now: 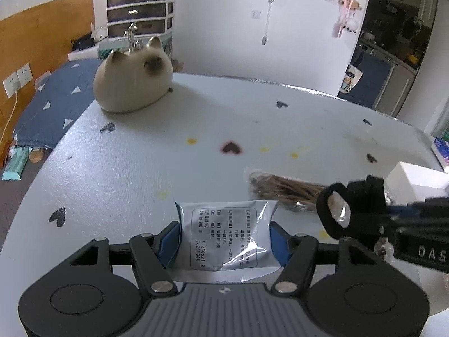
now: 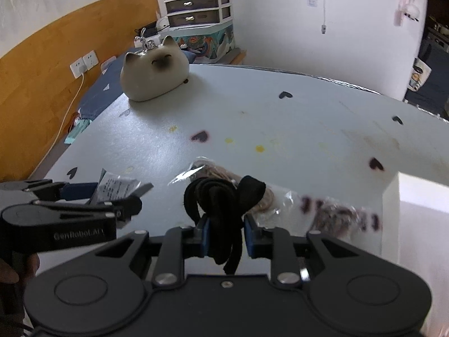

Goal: Organize soft objects
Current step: 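Carry the sachet and black hair tie over the white tray, then lower the sachet and hair tie into the tray and open both tools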

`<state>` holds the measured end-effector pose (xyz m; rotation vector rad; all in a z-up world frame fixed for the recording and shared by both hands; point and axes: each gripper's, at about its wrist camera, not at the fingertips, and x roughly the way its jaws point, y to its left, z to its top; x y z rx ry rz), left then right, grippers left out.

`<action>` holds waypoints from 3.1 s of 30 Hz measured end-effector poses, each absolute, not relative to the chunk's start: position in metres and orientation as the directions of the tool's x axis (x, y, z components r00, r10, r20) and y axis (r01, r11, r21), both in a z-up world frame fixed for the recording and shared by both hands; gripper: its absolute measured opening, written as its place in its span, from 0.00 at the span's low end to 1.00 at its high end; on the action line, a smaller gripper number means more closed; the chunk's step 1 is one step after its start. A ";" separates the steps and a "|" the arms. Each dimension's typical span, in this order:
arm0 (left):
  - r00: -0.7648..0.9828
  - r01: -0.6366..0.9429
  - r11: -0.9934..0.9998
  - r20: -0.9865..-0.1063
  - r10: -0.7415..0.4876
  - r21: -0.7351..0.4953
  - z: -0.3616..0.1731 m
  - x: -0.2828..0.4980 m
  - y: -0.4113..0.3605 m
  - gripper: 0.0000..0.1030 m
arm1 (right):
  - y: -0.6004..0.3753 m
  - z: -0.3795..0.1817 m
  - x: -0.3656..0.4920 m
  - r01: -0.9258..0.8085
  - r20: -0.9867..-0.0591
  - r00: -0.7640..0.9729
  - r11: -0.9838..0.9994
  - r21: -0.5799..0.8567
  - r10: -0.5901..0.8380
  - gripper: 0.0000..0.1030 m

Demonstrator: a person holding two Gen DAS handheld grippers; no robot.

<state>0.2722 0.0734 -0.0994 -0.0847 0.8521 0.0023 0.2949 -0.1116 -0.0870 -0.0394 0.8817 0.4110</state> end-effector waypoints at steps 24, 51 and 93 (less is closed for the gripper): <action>0.733 0.010 0.990 -0.672 -0.102 -0.140 -0.042 0.235 -0.070 0.65 | -0.287 -0.042 0.239 -0.240 -0.666 0.686 0.955 0.174 0.294 0.25; 0.735 0.079 0.984 -0.658 -0.164 -0.157 -0.041 0.249 -0.251 0.65 | -0.468 -0.045 0.234 -0.166 -0.650 0.724 0.973 0.161 0.231 0.25; 0.386 0.069 0.912 -0.832 -0.398 -0.404 -0.132 0.336 -0.350 0.83 | -0.544 -0.105 0.279 -0.008 -0.800 0.576 0.979 0.202 0.170 0.37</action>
